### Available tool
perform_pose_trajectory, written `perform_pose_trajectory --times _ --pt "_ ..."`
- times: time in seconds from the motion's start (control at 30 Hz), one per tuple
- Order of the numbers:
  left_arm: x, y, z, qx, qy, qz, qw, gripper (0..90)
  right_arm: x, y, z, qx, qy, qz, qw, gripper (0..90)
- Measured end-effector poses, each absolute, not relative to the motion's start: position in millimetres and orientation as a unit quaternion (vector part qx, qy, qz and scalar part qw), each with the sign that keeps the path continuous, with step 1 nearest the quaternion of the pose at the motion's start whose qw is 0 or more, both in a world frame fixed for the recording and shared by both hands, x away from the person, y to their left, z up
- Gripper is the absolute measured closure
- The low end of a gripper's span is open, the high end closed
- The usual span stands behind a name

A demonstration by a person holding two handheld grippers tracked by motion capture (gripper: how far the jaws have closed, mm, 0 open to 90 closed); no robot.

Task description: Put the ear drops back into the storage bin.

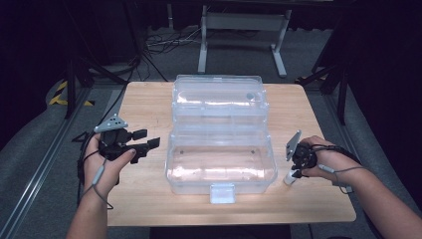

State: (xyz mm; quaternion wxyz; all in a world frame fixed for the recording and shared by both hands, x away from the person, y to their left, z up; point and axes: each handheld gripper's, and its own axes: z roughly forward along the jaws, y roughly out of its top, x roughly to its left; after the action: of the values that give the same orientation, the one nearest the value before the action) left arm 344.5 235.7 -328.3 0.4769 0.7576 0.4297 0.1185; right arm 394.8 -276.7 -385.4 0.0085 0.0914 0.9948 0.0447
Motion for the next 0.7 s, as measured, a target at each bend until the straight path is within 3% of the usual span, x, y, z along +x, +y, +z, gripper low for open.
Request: perform_pose_trajectory --times 0.7 --pt "345.3 237.5 -329.3 0.758 0.431 0.118 0.476 39.4 391.8 -271.8 -341.9 0.111 0.992 0.06 -0.003 71.6"
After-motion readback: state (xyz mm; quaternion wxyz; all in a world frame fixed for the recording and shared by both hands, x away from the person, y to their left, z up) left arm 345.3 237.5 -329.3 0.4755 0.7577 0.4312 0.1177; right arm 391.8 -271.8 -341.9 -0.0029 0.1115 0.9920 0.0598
